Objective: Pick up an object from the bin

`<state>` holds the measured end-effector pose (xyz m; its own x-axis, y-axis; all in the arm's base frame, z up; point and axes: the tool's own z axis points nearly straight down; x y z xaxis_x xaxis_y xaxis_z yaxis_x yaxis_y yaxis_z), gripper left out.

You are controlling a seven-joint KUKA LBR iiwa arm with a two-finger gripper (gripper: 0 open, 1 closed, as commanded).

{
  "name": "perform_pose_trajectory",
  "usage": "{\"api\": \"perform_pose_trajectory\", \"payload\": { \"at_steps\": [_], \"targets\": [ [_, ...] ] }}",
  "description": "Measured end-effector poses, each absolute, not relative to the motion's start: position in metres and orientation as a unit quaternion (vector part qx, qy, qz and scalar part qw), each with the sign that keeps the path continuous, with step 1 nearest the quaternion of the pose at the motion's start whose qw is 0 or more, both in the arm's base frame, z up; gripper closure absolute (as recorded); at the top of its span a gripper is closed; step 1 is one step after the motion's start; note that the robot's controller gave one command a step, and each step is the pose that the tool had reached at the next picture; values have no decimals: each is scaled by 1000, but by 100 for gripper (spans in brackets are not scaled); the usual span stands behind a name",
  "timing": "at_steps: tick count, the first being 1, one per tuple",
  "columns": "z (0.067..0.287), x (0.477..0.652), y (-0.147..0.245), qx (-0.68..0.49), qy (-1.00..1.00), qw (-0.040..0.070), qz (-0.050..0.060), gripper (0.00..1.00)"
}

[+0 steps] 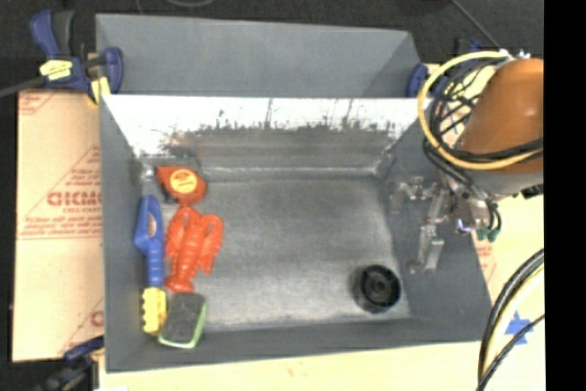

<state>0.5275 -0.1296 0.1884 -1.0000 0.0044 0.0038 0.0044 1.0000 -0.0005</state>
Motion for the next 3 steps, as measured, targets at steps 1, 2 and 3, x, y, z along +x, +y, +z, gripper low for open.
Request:
{"api": "perform_pose_trajectory", "payload": {
  "at_steps": [1,2,3],
  "targets": [
    [193,529,-129,0,-1000,-2,1,0],
    [147,508,-137,34,-999,-4,1,0],
    [79,500,-111,38,-999,-3,1,0]
  ]
}}
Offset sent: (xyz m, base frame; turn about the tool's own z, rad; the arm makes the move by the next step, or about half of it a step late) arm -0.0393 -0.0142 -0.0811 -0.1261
